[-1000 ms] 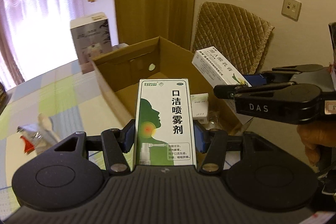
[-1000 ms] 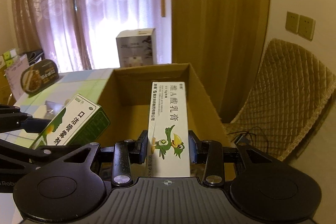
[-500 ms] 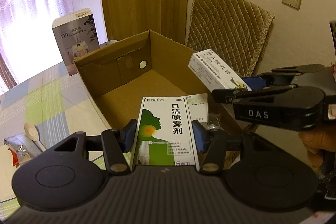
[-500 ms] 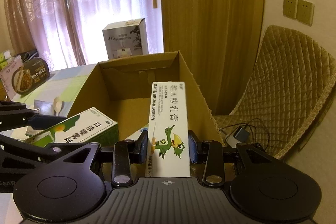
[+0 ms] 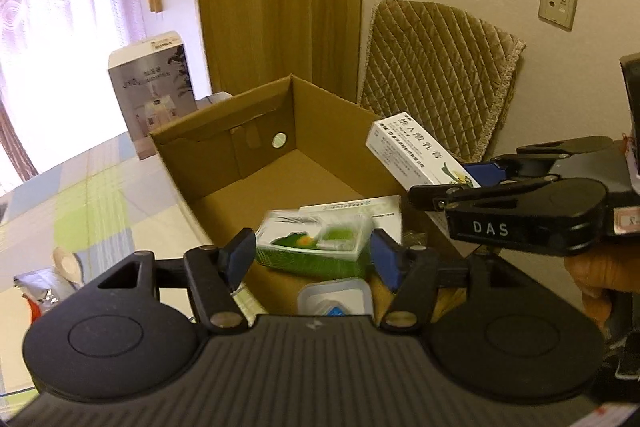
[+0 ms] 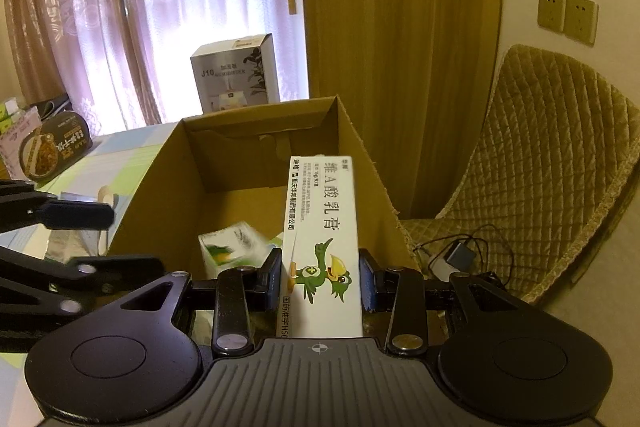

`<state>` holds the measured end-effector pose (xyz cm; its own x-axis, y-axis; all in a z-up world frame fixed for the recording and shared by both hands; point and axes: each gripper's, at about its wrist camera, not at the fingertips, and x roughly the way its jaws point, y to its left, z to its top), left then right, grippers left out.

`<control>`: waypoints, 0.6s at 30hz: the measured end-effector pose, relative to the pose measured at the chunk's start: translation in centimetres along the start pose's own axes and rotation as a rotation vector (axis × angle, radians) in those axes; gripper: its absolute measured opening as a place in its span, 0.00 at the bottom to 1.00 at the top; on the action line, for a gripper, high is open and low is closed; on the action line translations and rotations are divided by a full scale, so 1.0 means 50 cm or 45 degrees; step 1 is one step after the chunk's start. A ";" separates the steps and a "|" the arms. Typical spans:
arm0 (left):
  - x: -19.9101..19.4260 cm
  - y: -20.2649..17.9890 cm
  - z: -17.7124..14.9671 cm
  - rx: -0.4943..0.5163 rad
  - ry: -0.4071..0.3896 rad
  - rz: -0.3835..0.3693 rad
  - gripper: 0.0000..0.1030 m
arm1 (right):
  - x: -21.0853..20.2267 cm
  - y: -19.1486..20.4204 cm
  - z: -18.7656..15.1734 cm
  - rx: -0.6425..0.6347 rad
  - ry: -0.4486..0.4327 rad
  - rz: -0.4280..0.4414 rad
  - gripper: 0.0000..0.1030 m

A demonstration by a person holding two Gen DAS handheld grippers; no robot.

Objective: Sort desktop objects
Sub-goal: 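Open both tools to drop the spray box and ointment box into the cardboard box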

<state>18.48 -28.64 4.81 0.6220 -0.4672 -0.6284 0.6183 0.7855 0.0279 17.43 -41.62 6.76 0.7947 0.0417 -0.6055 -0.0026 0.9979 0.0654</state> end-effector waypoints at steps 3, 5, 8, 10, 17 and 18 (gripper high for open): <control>-0.016 0.011 -0.008 -0.019 -0.004 0.011 0.57 | -0.001 0.004 0.002 -0.002 -0.001 0.013 0.34; -0.026 0.016 -0.015 -0.026 -0.001 0.024 0.58 | 0.000 0.010 0.004 -0.007 -0.004 0.021 0.34; -0.040 0.025 -0.023 -0.044 -0.007 0.037 0.60 | 0.003 0.021 0.009 -0.016 -0.006 0.036 0.34; -0.048 0.034 -0.029 -0.061 -0.009 0.048 0.61 | 0.005 0.029 0.013 -0.026 -0.009 0.046 0.34; -0.058 0.058 -0.044 -0.098 0.000 0.064 0.63 | 0.022 0.053 0.026 -0.067 -0.007 0.070 0.35; -0.060 0.061 -0.047 -0.105 0.001 0.065 0.63 | 0.023 0.055 0.026 -0.072 -0.017 0.060 0.35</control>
<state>17.39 -23.91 4.96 0.6512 -0.4258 -0.6282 0.5445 0.8387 -0.0041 19.12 -38.89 7.27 0.8009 0.0881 -0.5923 -0.0738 0.9961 0.0484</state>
